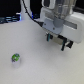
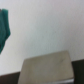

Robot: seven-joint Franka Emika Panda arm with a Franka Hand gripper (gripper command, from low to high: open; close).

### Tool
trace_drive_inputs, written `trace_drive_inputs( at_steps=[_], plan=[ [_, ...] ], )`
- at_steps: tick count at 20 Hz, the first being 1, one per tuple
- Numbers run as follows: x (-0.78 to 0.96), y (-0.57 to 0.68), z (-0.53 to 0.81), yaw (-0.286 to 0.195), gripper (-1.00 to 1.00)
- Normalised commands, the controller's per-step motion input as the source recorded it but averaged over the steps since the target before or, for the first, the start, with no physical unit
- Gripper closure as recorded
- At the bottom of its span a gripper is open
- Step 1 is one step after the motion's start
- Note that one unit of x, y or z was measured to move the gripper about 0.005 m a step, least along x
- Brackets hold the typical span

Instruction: Open the kcup holder, insert the kcup into the holder, and close the kcup holder

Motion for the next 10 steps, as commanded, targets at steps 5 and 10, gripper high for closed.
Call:
trace_drive_inputs(
  at_steps=[5,10],
  plan=[
    [0.04,-0.55,0.19,-0.252,-1.0],
    [0.01,-0.48,0.1,-0.278,-1.0]
  ],
)
